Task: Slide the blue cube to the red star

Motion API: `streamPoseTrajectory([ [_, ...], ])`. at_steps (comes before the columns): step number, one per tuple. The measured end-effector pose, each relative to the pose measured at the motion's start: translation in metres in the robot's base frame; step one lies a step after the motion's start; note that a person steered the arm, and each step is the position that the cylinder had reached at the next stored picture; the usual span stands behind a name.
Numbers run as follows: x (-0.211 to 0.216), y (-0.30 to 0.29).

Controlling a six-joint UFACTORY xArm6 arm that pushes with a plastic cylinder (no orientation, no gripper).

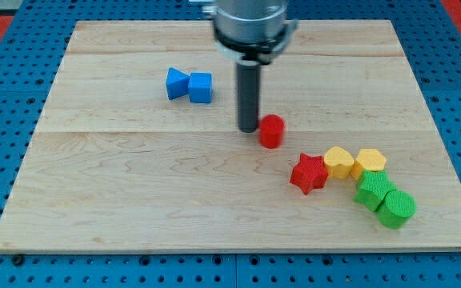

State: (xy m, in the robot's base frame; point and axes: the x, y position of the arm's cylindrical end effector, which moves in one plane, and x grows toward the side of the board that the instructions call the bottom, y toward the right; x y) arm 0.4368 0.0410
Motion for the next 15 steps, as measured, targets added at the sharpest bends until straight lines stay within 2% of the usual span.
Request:
streamPoseTrajectory([
  [1, 0.0, 0.051],
  [2, 0.04, 0.07],
  [3, 0.028, 0.057],
  [4, -0.035, 0.003],
  [5, -0.11, 0.024],
  [6, -0.136, -0.095],
  [7, -0.136, -0.189],
  [8, -0.091, -0.169],
  [9, -0.064, -0.09],
  [10, -0.074, -0.034],
  [11, -0.11, -0.048],
  [12, -0.096, 0.007],
  [14, 0.027, 0.033],
  [15, 0.016, 0.014],
])
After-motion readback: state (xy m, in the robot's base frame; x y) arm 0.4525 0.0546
